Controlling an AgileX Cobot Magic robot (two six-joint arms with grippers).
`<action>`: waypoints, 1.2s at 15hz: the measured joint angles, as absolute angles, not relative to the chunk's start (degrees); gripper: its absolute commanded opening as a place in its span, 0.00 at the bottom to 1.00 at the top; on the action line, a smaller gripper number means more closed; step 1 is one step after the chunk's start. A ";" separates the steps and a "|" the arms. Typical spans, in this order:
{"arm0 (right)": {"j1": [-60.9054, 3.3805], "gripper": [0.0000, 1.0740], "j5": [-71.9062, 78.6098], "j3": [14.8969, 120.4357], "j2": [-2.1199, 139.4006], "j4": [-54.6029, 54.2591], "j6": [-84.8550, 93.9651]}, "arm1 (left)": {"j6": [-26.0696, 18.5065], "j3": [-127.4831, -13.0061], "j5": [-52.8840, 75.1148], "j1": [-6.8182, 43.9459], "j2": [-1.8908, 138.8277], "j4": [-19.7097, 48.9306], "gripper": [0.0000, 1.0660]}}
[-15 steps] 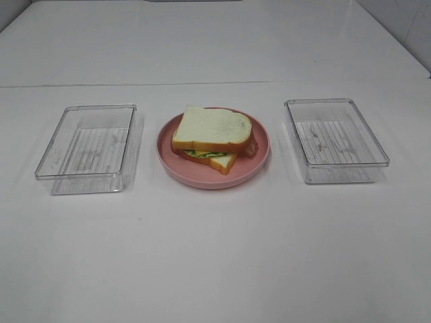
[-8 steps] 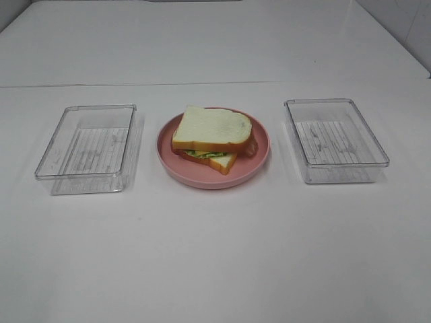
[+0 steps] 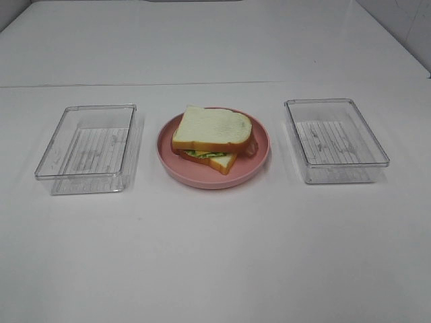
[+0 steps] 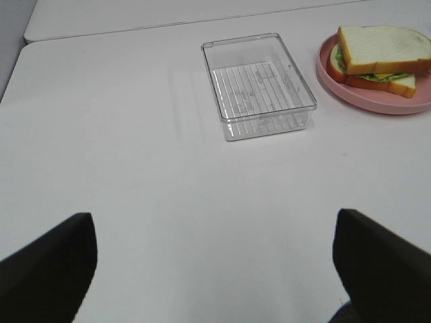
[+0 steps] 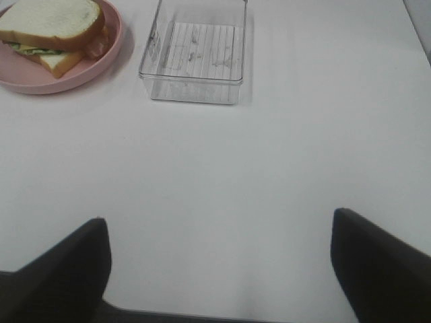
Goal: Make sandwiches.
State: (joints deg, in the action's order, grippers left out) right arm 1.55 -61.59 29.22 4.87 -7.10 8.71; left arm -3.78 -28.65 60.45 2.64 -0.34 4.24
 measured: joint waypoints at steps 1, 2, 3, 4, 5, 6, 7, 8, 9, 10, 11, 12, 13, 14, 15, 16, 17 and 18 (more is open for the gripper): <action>1.55 0.77 -61.59 29.16 3.61 -7.10 8.71 | -3.78 -28.65 60.45 2.64 -0.34 4.24 0.84; 1.55 0.77 -61.59 29.16 2.81 -7.10 8.71 | -3.78 -28.65 60.45 2.64 -0.34 4.24 0.84; 1.55 0.77 -61.48 29.16 1.03 -7.16 8.71 | -3.78 -28.65 60.45 2.64 -0.34 4.24 0.84; 1.55 0.77 -61.54 29.16 -0.29 -7.33 8.71 | -3.78 -28.65 60.45 2.64 -0.34 4.24 0.84; 1.55 0.77 -61.54 29.16 -0.34 -7.33 8.71 | -3.78 -28.65 60.45 2.64 -0.34 4.24 0.84; 1.55 0.77 -61.54 29.16 -0.34 -7.51 8.71 | -3.78 -28.65 60.45 2.64 -0.34 4.24 0.84; 1.55 0.77 -61.54 29.16 -0.34 -7.91 8.71 | -3.78 -28.65 60.45 2.64 -0.34 4.24 0.84; 1.55 0.77 -61.54 29.16 -0.34 -8.14 8.71 | -3.78 -28.65 60.45 2.64 -0.34 4.24 0.84; 1.55 0.77 -61.54 29.16 -0.34 -8.19 8.71 | -3.78 -28.65 60.45 2.64 -0.34 4.24 0.84; 1.55 0.77 -61.54 29.16 -0.34 -8.37 8.71 | -3.78 -28.65 60.45 2.64 -0.34 4.24 0.84; 1.55 0.77 -61.54 29.16 -0.34 -8.37 8.71 | -3.78 -28.65 60.45 2.64 -0.34 4.24 0.84; 1.55 0.77 -61.54 29.16 -0.34 -8.37 8.71 | -3.78 -28.65 60.45 2.64 -0.34 4.24 0.84; 1.55 0.77 -61.54 29.16 -0.34 -8.37 8.71 | -3.78 -28.65 60.45 2.64 -0.34 4.24 0.84; 1.55 0.77 -61.54 29.16 -0.34 -8.37 8.71 | -3.78 -28.65 60.45 2.64 -0.34 4.24 0.84; 1.55 0.77 -61.54 29.16 -0.34 -8.37 8.71 | -3.78 -28.65 60.45 2.64 -0.34 4.24 0.84; 1.55 0.77 -61.54 29.16 -0.34 -8.37 8.71 | -3.78 -28.65 60.45 2.64 -0.34 4.24 0.84; 1.55 0.77 -61.54 29.16 -0.34 -8.37 8.71 | -3.78 -28.65 60.45 2.64 -0.34 4.24 0.84; 1.55 0.77 -61.54 29.16 -0.34 -8.37 8.71 | -3.78 -28.65 60.45 2.64 -0.34 4.24 0.84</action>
State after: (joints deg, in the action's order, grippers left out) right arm 1.55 -61.54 29.16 -0.34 -8.37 8.71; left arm -3.78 -28.65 60.45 2.64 -0.34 4.24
